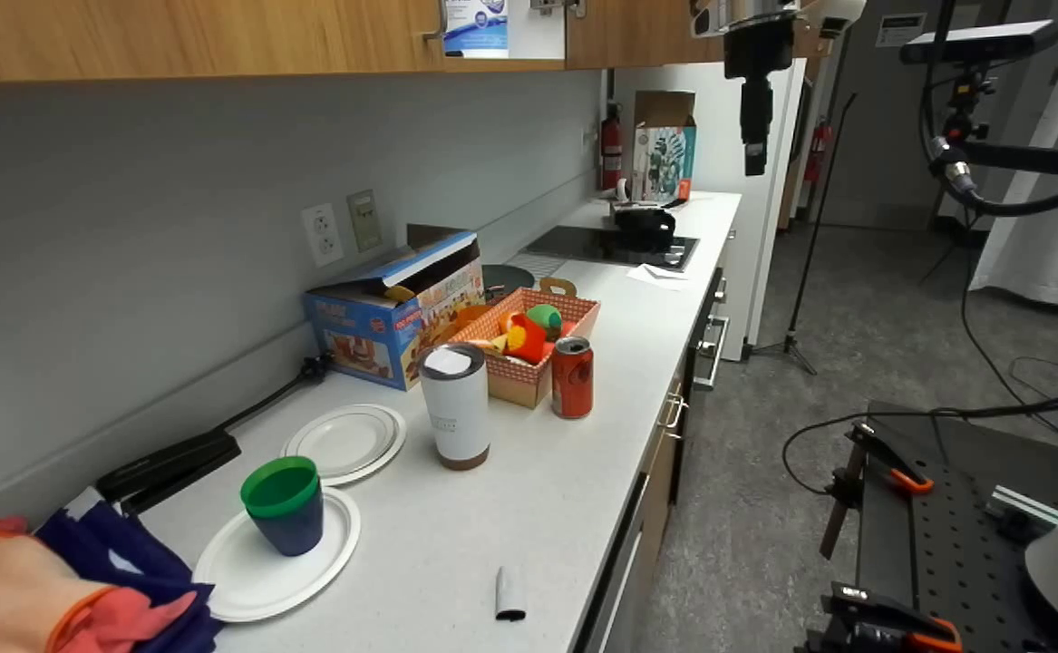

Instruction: Close the door of the cupboard.

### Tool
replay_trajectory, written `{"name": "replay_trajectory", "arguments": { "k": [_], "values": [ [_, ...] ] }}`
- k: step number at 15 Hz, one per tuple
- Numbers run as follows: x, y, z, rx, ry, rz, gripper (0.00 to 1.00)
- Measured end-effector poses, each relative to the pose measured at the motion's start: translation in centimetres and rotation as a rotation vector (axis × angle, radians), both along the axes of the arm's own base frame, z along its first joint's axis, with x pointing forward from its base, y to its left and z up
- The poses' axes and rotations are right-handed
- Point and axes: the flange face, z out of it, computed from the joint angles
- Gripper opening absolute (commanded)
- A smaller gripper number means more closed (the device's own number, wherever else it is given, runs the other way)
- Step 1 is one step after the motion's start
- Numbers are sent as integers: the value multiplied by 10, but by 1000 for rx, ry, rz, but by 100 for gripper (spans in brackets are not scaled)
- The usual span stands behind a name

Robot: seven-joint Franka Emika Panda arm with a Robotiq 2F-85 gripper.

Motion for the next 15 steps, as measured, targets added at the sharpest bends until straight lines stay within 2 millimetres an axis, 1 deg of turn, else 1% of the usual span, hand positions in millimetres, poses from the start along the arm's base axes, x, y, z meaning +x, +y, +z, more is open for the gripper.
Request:
{"name": "replay_trajectory", "arguments": {
  "k": [3,5,7,12,15],
  "values": [
    [0,0,0,-7,2,-10,100],
    [-5,-2,2,-19,0,-30,100],
    [-16,-7,7,-44,-5,-52,100],
    [-52,-24,24,-129,-25,-149,100],
    [-66,-31,38,-154,-69,-236,100]
  ]
}}
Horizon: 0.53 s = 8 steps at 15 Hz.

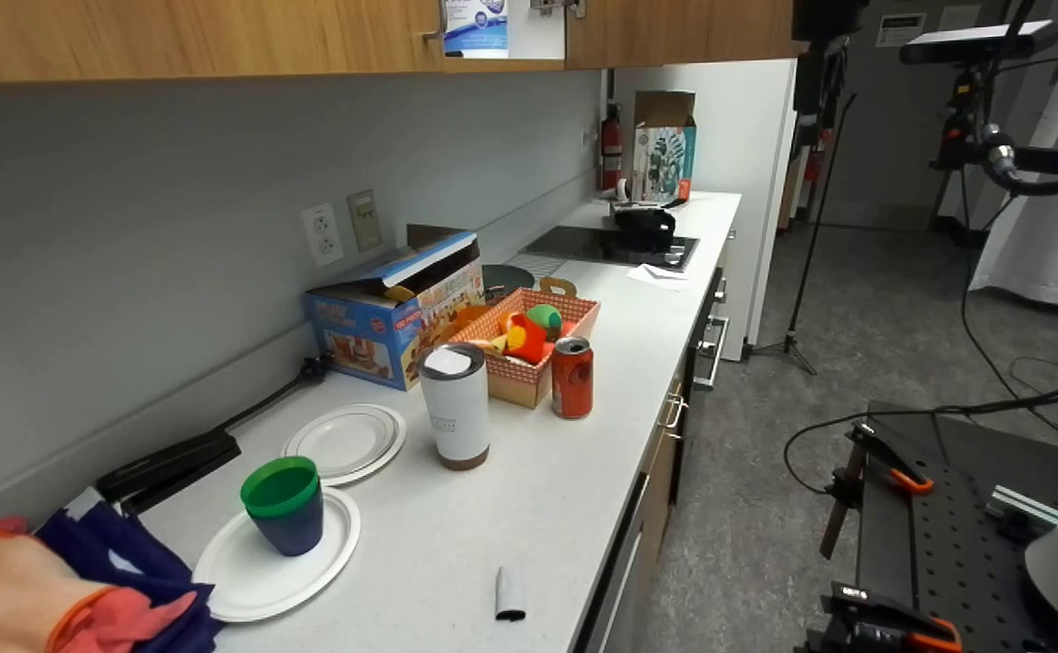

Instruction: Close the door of the cupboard.

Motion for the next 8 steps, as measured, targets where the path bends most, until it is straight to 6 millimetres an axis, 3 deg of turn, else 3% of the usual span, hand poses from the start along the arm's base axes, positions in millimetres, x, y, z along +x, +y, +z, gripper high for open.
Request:
{"name": "replay_trajectory", "arguments": {
  "k": [8],
  "values": [
    [-27,-31,52,-146,-236,-285,100]
  ]
}}
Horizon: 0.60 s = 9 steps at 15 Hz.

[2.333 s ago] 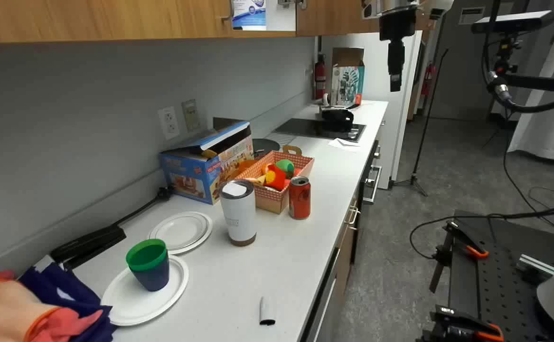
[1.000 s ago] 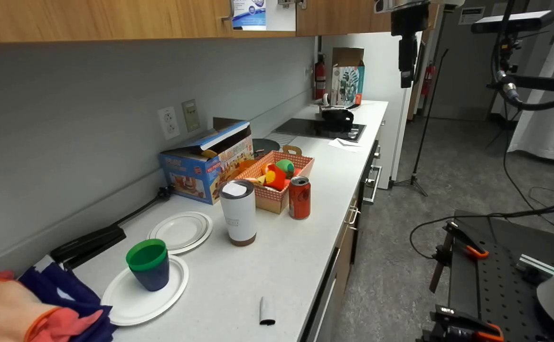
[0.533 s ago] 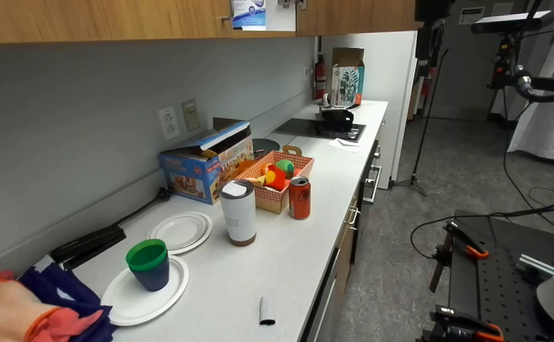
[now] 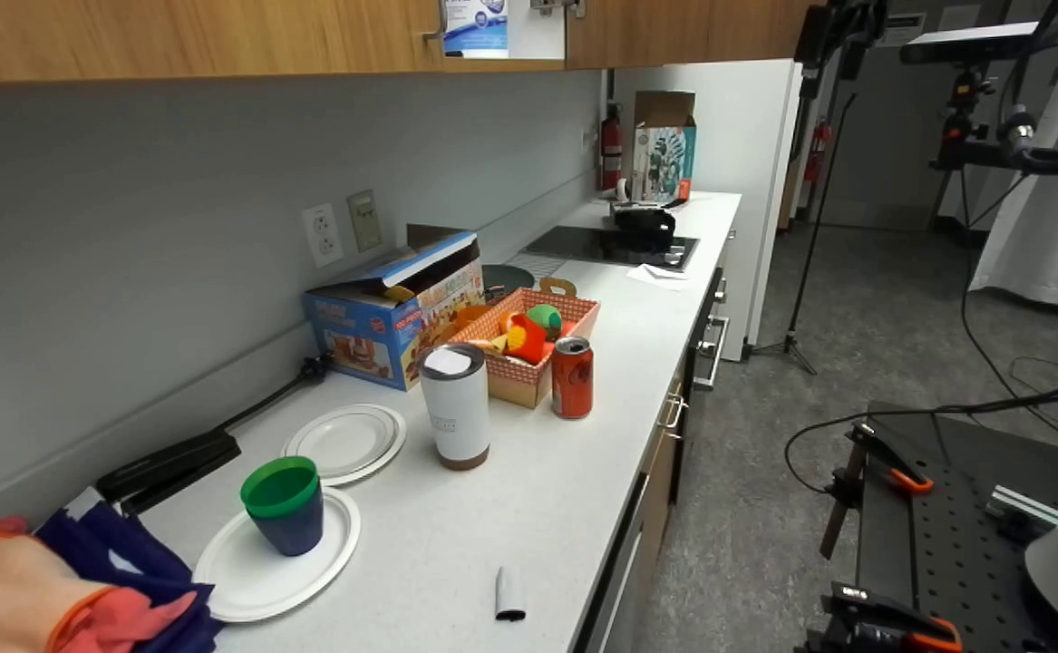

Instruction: Close the door of the cupboard.

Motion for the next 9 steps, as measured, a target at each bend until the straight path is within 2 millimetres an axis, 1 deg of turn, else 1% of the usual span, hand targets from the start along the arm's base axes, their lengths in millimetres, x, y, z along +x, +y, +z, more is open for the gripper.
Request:
{"name": "replay_trajectory", "arguments": {
  "k": [2,4,9],
  "values": [
    [-5,-8,9,-56,-40,-74,100],
    [-6,-12,15,-106,-79,-132,100],
    [-5,-9,13,-115,-88,-151,100]
  ]
}}
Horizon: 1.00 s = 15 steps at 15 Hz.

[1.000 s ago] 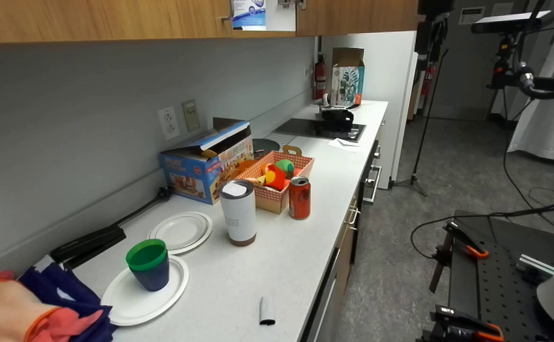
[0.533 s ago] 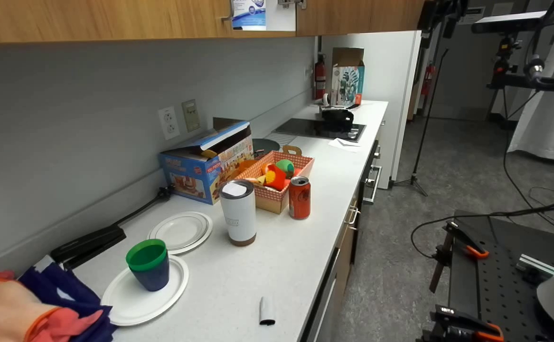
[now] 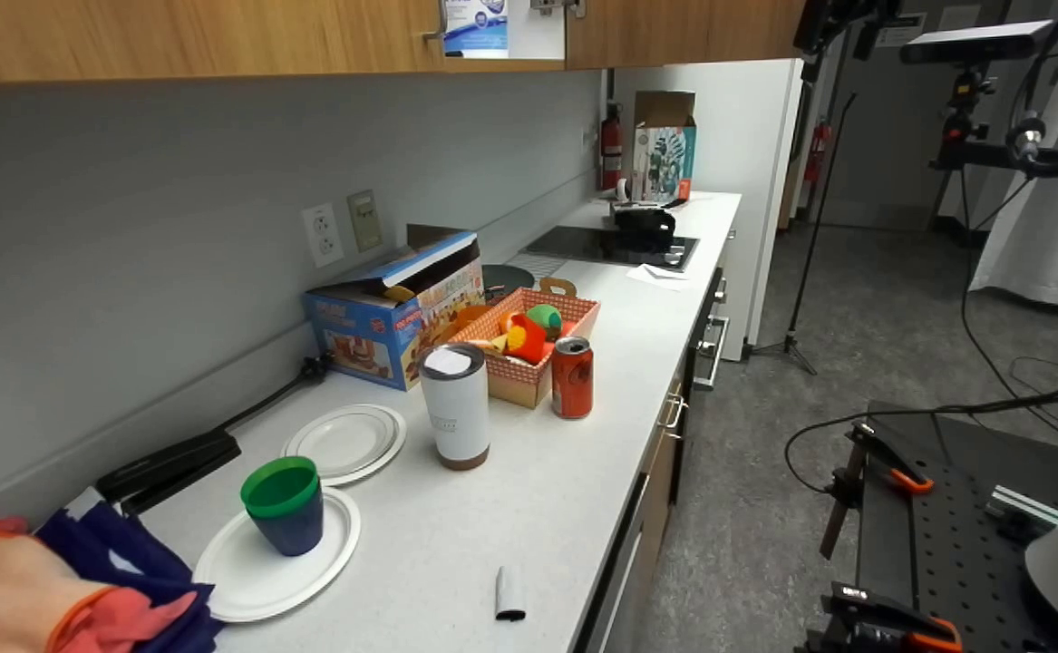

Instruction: Close the door of the cupboard.

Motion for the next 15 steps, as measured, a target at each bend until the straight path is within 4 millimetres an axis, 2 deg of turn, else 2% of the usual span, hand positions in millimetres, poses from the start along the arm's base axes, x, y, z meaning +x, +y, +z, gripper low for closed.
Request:
{"name": "replay_trajectory", "arguments": {
  "k": [3,5,10,15],
  "values": [
    [1,-2,0,1,-1,-7,100],
    [0,-10,7,-4,-18,-39,100],
    [-12,-39,44,-37,-102,-134,100],
    [-18,-53,79,-98,-235,-164,100]
  ]
}}
